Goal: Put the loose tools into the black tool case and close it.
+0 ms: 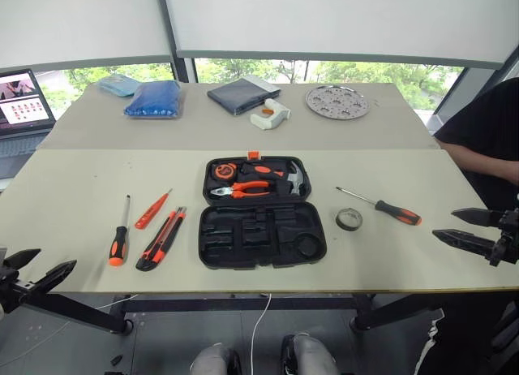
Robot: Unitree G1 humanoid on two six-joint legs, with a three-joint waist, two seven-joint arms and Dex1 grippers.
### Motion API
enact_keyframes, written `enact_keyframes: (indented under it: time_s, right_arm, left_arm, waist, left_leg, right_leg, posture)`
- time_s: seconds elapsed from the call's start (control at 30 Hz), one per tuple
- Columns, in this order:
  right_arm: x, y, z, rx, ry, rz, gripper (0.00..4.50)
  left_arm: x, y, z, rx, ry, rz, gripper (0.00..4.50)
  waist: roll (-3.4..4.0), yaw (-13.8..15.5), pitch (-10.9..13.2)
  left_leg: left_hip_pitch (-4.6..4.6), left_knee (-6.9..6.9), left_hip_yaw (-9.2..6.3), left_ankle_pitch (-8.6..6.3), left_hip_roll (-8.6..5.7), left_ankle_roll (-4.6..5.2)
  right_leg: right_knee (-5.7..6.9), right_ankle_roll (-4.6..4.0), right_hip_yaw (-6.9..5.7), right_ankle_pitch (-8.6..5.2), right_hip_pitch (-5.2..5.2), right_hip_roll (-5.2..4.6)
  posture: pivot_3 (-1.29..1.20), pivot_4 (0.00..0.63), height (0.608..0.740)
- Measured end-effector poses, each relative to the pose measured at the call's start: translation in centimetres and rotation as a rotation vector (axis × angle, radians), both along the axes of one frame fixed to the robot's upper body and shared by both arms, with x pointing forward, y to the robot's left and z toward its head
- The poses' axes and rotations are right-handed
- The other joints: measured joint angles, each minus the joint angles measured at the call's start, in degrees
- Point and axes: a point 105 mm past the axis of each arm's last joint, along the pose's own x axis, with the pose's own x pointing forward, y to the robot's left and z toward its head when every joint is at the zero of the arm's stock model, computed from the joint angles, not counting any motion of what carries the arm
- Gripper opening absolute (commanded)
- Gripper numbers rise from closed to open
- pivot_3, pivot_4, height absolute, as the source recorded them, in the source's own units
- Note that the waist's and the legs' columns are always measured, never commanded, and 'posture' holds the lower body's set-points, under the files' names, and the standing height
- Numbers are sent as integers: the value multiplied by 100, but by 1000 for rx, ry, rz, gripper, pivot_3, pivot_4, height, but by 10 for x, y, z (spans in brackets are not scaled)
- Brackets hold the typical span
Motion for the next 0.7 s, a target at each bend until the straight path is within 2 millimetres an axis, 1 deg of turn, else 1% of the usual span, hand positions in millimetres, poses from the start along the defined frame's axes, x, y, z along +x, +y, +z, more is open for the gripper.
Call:
enact_keyframes:
  time_s: [0.13,0.2,0.23,0.37,0.43,0.47,0.5,0.53,0.57,0.6,0.63,0.7]
  right_arm:
    - [0,2,0,-9,0,-3,4447]
    - [2,10,4,-23,-14,12,4447]
    - [3,19,8,-17,-32,36,4447]
    - [6,64,33,14,-99,175,4447]
    - [2,95,45,28,-119,283,4447]
    - [-2,107,49,35,-120,331,4447]
    - [-8,125,54,48,-116,412,4447]
    - [-12,137,56,48,-118,465,4447]
    - [-17,152,61,37,-133,530,4447]
    - [-18,163,66,34,-160,574,4447]
    - [-22,179,73,32,-199,643,4447]
    - [-26,194,75,23,-218,705,4447]
  left_arm:
    - [2,-3,1,2,16,17,4487]
    - [8,-10,3,-3,32,35,4487]
    - [13,-14,7,-8,31,52,4487]
    - [29,-34,20,-92,39,87,4487]
    - [35,-46,21,-154,72,92,4487]
    - [37,-49,19,-168,95,96,4487]
    - [39,-52,13,-185,141,114,4487]
    - [40,-54,10,-190,168,121,4487]
    - [43,-56,5,-200,210,137,4487]
    - [47,-59,2,-207,236,145,4487]
    - [53,-62,-2,-213,271,157,4487]
    - [59,-65,-7,-224,293,173,4487]
  waist:
    - [0,-1,0]
    - [0,3,0]
    - [0,8,0]
    - [0,3,0]
    - [0,-4,0]
    - [0,-2,0]
    - [0,-2,0]
    - [-1,2,1]
    - [-4,7,3]
    - [-7,12,4]
    - [-11,20,6]
    - [-17,35,5]
  left_leg:
    - [0,0,0,0,0,0]
    - [0,0,0,1,0,-2]
    - [0,0,-1,3,0,-5]
    - [1,0,-3,6,1,-11]
    - [1,-1,-6,8,2,-14]
    - [1,-1,-6,8,2,-15]
    - [1,-1,-6,9,2,-15]
    - [0,-1,-6,9,1,-16]
    - [1,-1,-6,10,2,-17]
    - [1,0,-6,11,0,-20]
    - [1,0,-6,13,-1,-24]
    - [1,0,-6,12,-2,-24]
  right_leg:
    - [0,1,2,0,0,-1]
    - [2,2,4,1,0,0]
    - [3,3,6,2,1,1]
    - [9,4,12,3,0,4]
    - [8,3,12,2,1,13]
    - [8,2,12,2,1,17]
    - [8,1,13,2,0,23]
    - [8,0,11,1,0,35]
    - [7,0,11,1,1,42]
    - [8,0,9,2,1,46]
    - [8,0,9,3,2,46]
    - [8,-2,10,4,2,44]
  posture:
    - [0,150,718]
    - [0,150,718]
    - [0,150,718]
    - [0,150,718]
    - [0,150,718]
    - [0,150,718]
    - [0,150,718]
    - [0,150,718]
    - [0,150,718]
    - [0,150,718]
    - [0,150,718]
    - [0,150,718]
